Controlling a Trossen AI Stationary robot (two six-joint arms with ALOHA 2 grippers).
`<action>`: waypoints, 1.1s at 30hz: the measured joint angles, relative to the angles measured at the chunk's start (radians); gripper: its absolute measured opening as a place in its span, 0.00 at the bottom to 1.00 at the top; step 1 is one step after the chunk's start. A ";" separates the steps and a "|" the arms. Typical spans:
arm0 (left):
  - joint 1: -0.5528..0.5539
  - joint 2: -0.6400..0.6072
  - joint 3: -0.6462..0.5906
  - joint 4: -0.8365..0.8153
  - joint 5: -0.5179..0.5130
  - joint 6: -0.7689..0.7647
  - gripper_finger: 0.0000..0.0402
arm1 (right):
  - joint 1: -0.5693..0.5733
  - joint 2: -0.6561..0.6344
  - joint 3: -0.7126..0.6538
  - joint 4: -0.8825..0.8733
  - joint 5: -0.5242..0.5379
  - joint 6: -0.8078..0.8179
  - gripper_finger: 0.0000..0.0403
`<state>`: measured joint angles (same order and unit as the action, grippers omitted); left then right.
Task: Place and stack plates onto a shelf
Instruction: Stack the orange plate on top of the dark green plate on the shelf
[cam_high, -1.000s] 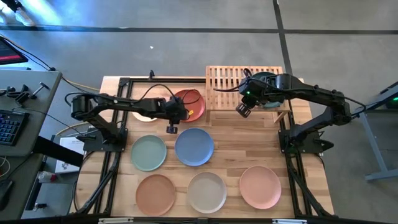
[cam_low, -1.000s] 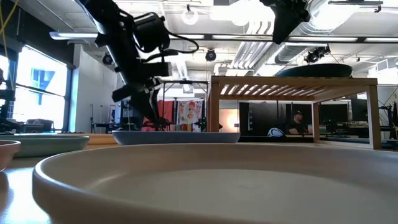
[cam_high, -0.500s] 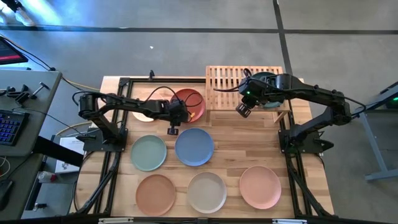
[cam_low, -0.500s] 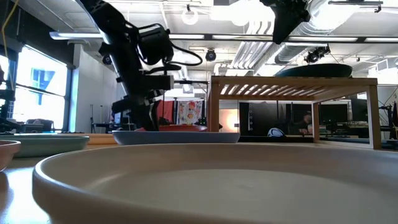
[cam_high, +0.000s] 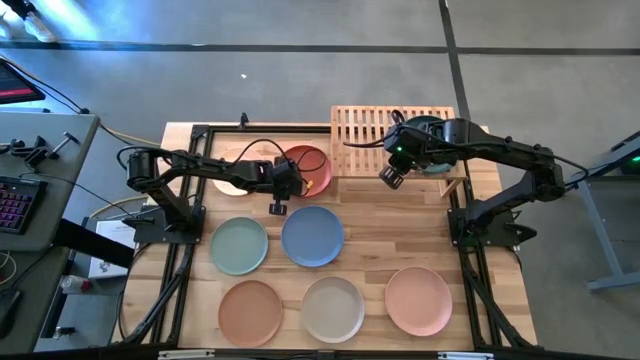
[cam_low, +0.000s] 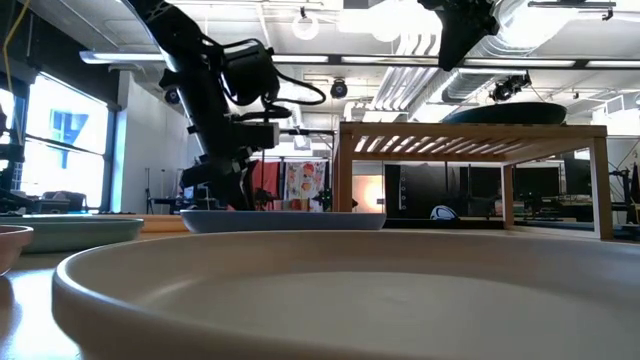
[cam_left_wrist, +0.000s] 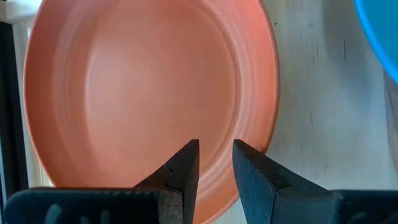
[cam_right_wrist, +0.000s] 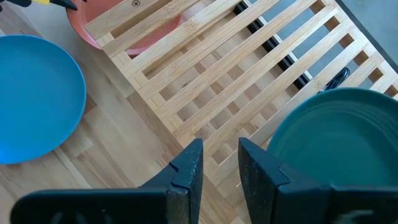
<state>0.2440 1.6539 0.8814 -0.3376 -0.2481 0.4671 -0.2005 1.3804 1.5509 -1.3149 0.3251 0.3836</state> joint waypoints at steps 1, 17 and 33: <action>0.000 0.000 0.000 0.001 0.000 0.001 0.22 | 0.000 0.000 0.000 0.000 0.000 0.000 0.19; -0.001 0.000 0.074 -0.087 0.003 0.009 0.22 | 0.000 0.000 0.000 0.000 0.004 0.000 0.19; -0.004 -0.001 0.074 -0.136 0.035 0.006 0.22 | 0.000 0.000 0.000 0.000 -0.002 0.000 0.19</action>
<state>0.2399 1.6527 0.9558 -0.4732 -0.2127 0.4732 -0.2005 1.3804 1.5509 -1.3151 0.3232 0.3840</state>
